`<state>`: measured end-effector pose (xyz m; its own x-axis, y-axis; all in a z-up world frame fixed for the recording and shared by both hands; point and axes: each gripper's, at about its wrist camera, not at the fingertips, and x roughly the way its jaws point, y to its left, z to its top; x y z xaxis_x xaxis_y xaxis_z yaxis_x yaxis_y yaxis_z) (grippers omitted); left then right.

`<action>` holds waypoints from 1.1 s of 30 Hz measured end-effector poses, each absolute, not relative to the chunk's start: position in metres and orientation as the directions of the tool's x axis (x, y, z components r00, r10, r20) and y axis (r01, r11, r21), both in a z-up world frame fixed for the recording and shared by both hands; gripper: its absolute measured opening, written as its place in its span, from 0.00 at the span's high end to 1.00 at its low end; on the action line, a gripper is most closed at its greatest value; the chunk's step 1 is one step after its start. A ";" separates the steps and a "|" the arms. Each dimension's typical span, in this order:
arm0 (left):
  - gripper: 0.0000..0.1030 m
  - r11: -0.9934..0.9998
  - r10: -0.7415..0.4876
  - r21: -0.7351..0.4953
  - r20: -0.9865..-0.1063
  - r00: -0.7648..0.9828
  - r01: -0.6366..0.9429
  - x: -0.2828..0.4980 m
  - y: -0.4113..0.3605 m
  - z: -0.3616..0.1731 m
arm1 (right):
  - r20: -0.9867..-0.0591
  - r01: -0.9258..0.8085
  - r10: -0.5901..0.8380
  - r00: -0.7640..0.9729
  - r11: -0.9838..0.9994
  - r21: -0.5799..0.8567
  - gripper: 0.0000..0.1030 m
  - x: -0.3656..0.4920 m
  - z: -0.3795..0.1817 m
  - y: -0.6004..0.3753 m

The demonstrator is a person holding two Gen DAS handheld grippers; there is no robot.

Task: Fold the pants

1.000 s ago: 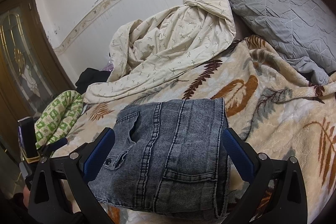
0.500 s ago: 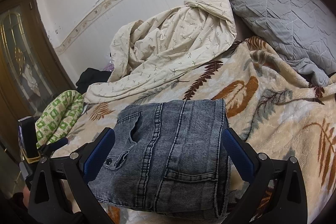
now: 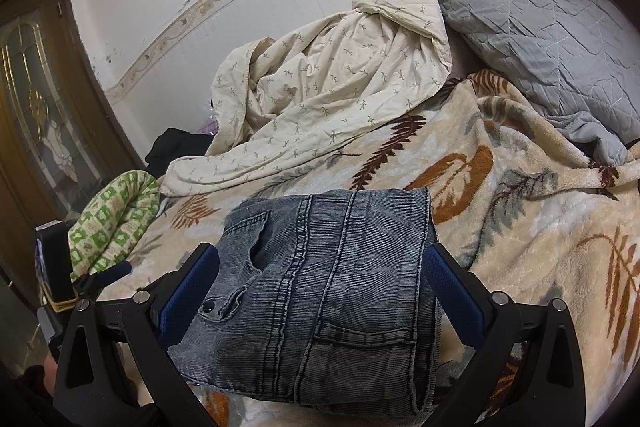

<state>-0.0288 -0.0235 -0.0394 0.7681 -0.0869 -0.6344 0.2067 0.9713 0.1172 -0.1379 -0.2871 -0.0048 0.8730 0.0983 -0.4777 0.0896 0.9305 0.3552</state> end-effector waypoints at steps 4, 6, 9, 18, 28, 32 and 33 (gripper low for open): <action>0.00 0.971 -0.087 0.117 -0.635 0.768 0.208 -0.028 -0.023 -0.040 | -0.480 0.089 0.100 0.871 0.931 0.355 0.00 -0.138 -0.004 -0.286; 0.00 0.971 -0.086 0.119 -0.634 0.769 0.207 -0.028 -0.023 -0.040 | -0.480 0.088 0.100 0.872 0.931 0.354 0.00 -0.138 -0.004 -0.285; 0.00 0.971 -0.086 0.118 -0.633 0.769 0.206 -0.028 -0.022 -0.040 | -0.480 0.088 0.100 0.872 0.931 0.353 0.00 -0.138 -0.004 -0.285; 0.00 0.973 -0.083 0.118 -0.629 0.773 0.201 -0.029 -0.023 -0.038 | -0.480 0.087 0.100 0.872 0.932 0.352 0.00 -0.138 -0.003 -0.284; 0.00 0.979 -0.063 0.114 -0.623 0.780 0.170 -0.050 -0.011 -0.024 | -0.514 0.098 0.121 0.849 0.920 0.379 0.00 -0.127 -0.015 -0.287; 0.00 0.985 -0.048 0.101 -0.627 0.778 0.143 -0.076 0.000 -0.012 | -0.546 0.117 0.111 0.831 0.923 0.366 0.00 -0.127 -0.022 -0.287; 0.00 0.987 -0.045 0.093 -0.634 0.772 0.134 -0.084 0.005 -0.009 | -0.547 0.117 0.107 0.830 0.926 0.359 0.00 -0.129 -0.022 -0.286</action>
